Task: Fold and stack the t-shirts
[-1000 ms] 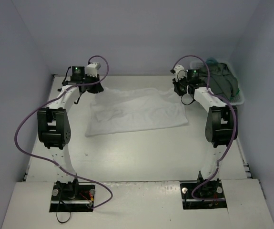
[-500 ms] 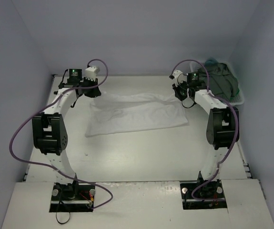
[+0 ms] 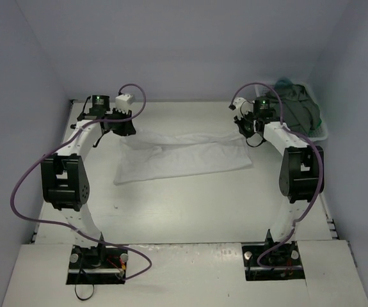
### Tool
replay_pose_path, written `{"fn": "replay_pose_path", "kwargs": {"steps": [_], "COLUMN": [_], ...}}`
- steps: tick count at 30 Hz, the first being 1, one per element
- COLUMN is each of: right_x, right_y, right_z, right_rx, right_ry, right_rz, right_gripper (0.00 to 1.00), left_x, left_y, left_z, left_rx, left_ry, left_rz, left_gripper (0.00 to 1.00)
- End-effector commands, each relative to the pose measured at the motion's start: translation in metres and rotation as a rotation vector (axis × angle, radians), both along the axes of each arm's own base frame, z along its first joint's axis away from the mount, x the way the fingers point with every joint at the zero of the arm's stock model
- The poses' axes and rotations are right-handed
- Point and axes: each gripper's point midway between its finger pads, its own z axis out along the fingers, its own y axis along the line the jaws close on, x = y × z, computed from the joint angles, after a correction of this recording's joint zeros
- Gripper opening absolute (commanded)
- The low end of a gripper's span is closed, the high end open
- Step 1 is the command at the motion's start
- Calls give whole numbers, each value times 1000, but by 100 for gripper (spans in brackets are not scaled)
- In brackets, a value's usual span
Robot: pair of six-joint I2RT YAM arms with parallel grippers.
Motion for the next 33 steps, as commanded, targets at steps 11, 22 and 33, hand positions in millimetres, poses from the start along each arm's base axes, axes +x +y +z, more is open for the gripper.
{"fn": "replay_pose_path", "kwargs": {"steps": [11, 22, 33], "right_x": [-15, -26, -46], "right_y": [-15, -13, -8], "right_z": [35, 26, 15], "right_rx": [-34, -33, -46], "right_ry": [-57, -16, 61], "right_rz": [6, 24, 77], "right_gripper": [0, 0, 0], "left_x": [-22, -48, -75], "left_y": [-1, 0, 2], "left_z": [53, 45, 24], "left_rx": [-6, 2, 41], "left_ry": [-125, -105, -33], "left_rz": [-47, -79, -145], "left_gripper": [0, 0, 0]}}
